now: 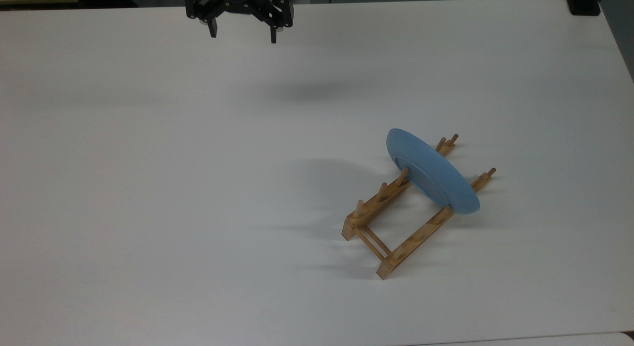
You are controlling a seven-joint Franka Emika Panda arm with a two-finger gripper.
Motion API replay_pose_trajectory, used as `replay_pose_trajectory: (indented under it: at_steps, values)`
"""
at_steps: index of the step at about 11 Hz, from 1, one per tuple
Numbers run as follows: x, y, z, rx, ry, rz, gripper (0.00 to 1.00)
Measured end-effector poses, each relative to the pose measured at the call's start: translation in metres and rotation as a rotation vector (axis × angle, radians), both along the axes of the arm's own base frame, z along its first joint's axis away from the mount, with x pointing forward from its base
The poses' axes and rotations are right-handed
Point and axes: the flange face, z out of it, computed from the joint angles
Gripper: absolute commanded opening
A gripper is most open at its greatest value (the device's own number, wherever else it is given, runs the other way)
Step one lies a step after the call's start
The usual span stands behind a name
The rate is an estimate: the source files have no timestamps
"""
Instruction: Pick plate from plate rack
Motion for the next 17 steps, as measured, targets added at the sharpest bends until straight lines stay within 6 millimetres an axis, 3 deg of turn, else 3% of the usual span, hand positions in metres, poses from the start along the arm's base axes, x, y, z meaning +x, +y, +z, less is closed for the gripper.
replay_pose_trajectory:
  at_steps: [5, 14, 17]
  values:
    - [-0.003, -0.016, 0.014, -0.002, -0.027, -0.027, 1.0]
    - [0.002, -0.007, -0.001, -0.004, 0.0, -0.008, 1.0]
    - [0.004, -0.007, 0.005, -0.004, -0.019, -0.007, 1.0]
